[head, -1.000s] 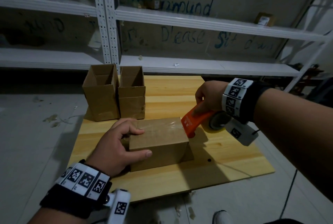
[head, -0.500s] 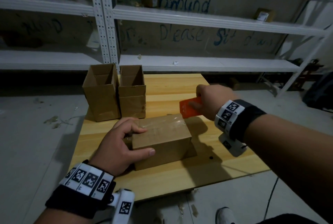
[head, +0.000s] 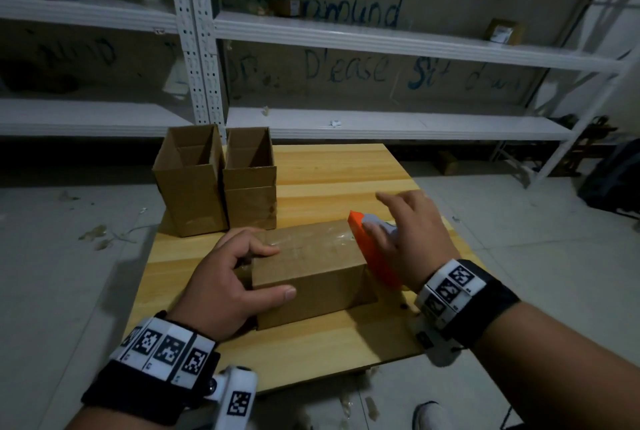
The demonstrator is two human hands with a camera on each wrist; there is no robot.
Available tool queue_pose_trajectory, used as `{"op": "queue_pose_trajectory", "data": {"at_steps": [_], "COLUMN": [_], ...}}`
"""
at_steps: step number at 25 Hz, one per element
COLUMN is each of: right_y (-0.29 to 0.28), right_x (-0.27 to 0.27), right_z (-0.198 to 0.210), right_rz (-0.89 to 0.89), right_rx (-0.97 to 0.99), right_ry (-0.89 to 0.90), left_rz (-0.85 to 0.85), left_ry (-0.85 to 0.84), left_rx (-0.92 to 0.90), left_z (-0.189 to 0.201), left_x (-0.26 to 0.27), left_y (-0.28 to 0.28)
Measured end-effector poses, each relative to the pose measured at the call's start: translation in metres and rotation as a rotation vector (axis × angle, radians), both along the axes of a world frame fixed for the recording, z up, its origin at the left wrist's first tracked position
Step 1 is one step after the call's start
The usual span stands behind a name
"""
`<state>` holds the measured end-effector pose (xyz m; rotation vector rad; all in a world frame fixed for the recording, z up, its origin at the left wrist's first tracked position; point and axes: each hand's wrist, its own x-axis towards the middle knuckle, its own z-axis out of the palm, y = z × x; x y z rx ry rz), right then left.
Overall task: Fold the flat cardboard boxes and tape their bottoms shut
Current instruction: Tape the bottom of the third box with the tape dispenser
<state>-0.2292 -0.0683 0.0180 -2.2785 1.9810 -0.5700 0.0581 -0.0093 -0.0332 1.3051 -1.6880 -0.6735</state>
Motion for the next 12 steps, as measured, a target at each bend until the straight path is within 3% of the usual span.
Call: {"op": "queue_pose_trajectory", "data": {"at_steps": [1,3,5,7,10,12], "right_y": [0.008,0.032,0.042,0.047,0.045,0.043], "right_x": [0.005,0.022,0.033,0.039,0.037,0.037], "right_z": [0.004,0.01,0.0,-0.01,-0.033,-0.038], "right_rz": [0.052,0.113,0.124,0.113,0.094,0.128], "right_rx": [0.025,0.299,0.434,0.421,0.414,0.401], "right_ry": [-0.233,-0.695,-0.921,-1.013,-0.976,-0.937], "left_rz": [0.005,-0.001,-0.021,-0.033,-0.049,-0.013], "left_ry": [0.006,0.014,0.034,0.055,0.046,0.174], "left_rx": [0.011,0.039,0.089,0.143,0.236,0.321], "left_z": [0.0,0.0,0.001,0.001,-0.002,-0.006], "left_x": [-0.001,-0.002,-0.004,-0.008,-0.015,-0.02], "left_y": [0.001,0.001,0.0,-0.001,0.002,0.002]}}
